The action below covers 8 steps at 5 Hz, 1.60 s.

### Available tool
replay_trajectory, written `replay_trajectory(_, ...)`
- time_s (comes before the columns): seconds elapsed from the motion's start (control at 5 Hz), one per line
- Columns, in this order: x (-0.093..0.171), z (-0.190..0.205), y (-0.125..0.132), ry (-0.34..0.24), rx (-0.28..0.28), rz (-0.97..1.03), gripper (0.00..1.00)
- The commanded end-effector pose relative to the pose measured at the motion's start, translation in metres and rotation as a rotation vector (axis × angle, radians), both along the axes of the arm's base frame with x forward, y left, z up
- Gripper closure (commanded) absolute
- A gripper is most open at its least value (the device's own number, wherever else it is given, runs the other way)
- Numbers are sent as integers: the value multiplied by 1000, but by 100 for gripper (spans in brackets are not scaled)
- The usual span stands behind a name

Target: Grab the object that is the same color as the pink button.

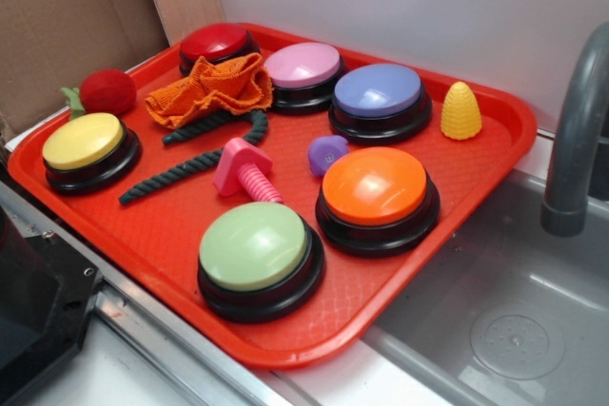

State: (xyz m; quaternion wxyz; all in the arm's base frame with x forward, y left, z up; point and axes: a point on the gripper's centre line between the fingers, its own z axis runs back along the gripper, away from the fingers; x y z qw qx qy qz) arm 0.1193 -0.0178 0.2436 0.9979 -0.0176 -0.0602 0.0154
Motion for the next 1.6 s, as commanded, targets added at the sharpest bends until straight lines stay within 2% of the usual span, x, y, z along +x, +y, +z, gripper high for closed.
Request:
replay_trajectory(0.0,0,0,0,0,0,0,0)
replay_trajectory(0.2,15,-22,-12,-33,3,-50,0)
replay_trajectory(0.6,40,-74,-18,-48,15,56,0)
replay_trajectory(1.0,78,-141,-26,-72,50,108,0)
replay_trajectory(1.2,88,-159,-25,-55,45,128,0)
replay_trajectory(1.4,98,-180,-22,-43,75,133,0)
